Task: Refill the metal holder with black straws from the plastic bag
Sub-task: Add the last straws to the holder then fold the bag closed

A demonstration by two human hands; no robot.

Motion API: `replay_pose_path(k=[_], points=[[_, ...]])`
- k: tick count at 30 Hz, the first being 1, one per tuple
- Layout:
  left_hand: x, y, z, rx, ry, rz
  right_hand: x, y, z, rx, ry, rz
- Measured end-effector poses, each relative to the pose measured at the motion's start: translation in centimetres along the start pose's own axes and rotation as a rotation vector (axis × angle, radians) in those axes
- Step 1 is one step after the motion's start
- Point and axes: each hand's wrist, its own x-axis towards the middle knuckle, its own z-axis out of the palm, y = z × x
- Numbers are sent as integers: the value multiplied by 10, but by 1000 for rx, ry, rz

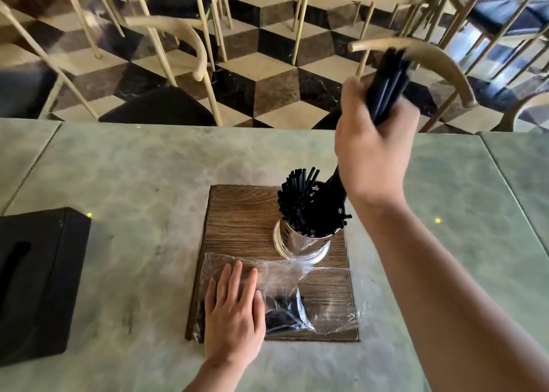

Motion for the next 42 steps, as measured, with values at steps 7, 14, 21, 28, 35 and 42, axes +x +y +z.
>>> replay_pose_path(k=[7, 14, 21, 28, 35, 42], points=[[2, 0, -1, -6, 11, 2, -32, 46, -9, -166, 29, 85], [2, 0, 2, 8, -3, 8, -57, 63, -19, -590, -45, -87], [3, 2, -4, 18, -82, -15, -75, 71, -30, -886, -276, 120], [4, 1, -4, 19, -80, -8, -72, 55, -35, -615, -302, -21], [4, 1, -4, 31, -97, -6, -96, 64, -37, -993, -391, -215], [6, 0, -4, 37, -106, -17, -98, 63, -34, -1196, -526, -130]])
